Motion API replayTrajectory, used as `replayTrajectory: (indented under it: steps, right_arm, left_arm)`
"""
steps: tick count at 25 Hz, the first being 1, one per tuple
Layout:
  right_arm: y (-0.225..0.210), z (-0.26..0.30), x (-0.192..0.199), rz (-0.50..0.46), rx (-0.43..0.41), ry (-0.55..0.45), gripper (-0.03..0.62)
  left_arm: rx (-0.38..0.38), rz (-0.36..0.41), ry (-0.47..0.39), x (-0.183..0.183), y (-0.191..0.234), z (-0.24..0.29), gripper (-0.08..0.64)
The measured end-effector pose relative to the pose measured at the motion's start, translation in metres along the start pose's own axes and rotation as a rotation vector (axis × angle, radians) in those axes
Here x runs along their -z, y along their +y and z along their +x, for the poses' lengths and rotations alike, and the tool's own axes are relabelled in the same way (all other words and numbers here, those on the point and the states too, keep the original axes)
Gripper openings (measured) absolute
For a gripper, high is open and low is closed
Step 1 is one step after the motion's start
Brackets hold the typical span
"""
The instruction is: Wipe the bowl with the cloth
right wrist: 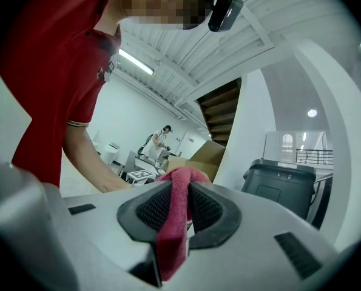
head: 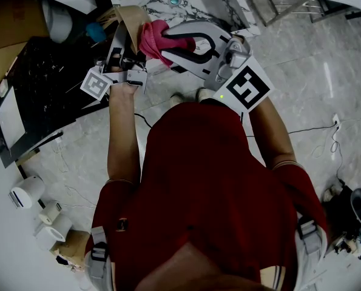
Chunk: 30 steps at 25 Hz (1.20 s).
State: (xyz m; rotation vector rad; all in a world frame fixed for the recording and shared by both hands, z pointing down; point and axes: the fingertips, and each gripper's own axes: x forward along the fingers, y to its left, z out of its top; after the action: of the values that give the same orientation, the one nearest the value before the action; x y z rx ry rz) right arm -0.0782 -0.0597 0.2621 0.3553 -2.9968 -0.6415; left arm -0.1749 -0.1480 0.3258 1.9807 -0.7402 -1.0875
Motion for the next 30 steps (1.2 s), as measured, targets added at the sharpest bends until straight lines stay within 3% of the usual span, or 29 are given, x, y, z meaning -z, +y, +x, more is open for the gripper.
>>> replayTrajectory:
  steps: [17,30]
  right_arm:
    - [-0.028,-0.007,-0.011,0.016,0.056,-0.043,0.067]
    - [-0.041,-0.009,-0.016,0.082,0.058,-0.115,0.067]
  left_arm:
    - [0.094,0.028,0.14,0.017,-0.014,-0.004,0.023]
    - [0.306,-0.006,0.246,0.042,-0.049,0.001,0.023]
